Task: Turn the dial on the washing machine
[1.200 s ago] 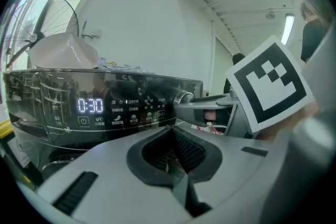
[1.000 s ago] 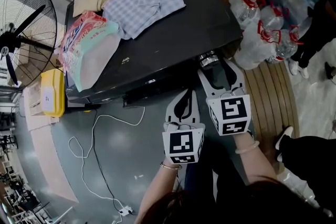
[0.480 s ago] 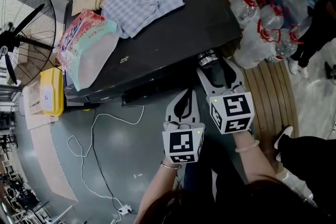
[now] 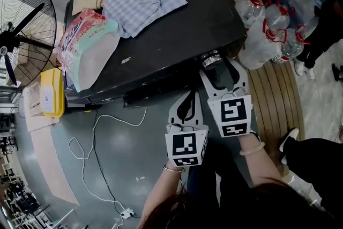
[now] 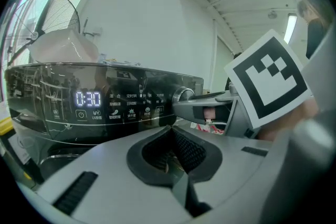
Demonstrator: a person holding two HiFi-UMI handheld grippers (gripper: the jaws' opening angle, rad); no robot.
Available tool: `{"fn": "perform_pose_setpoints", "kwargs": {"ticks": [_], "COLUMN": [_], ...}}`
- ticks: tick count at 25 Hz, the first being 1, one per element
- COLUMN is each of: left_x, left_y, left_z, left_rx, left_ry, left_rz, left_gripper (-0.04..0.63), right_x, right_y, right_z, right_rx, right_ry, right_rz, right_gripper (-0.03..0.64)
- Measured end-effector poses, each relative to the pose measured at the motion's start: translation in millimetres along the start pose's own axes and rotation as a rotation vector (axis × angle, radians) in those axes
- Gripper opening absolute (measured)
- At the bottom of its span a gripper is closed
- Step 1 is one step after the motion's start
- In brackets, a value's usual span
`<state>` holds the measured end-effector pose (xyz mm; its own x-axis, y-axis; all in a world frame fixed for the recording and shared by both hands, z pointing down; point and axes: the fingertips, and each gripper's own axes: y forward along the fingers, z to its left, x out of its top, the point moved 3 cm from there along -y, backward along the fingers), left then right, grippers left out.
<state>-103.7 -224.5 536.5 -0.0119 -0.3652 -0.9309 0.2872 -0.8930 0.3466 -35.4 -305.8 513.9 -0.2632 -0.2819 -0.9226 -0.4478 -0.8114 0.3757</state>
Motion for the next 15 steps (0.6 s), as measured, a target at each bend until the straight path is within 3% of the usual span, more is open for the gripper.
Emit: {"fn": "perform_pose_setpoints", "kwargs": {"ticks": [3,15], "left_x": [-0.4,-1.7], "left_y": [0.3,2.4], "left_z": [-0.5,-3.3], "left_rx": [-0.001,-0.007], "left_ry": [-0.002,-0.005], "left_rz": [0.001,0.002], "left_gripper": [0.014,0.014], "right_x": [-0.8,-6.5], "right_y": [-0.1,0.5], "right_z": [-1.0,-7.2], "right_rx": [0.0,0.069], "right_ry": [0.036,0.372], "right_rz": [-0.003,-0.024], "right_gripper": [0.298,0.298]}}
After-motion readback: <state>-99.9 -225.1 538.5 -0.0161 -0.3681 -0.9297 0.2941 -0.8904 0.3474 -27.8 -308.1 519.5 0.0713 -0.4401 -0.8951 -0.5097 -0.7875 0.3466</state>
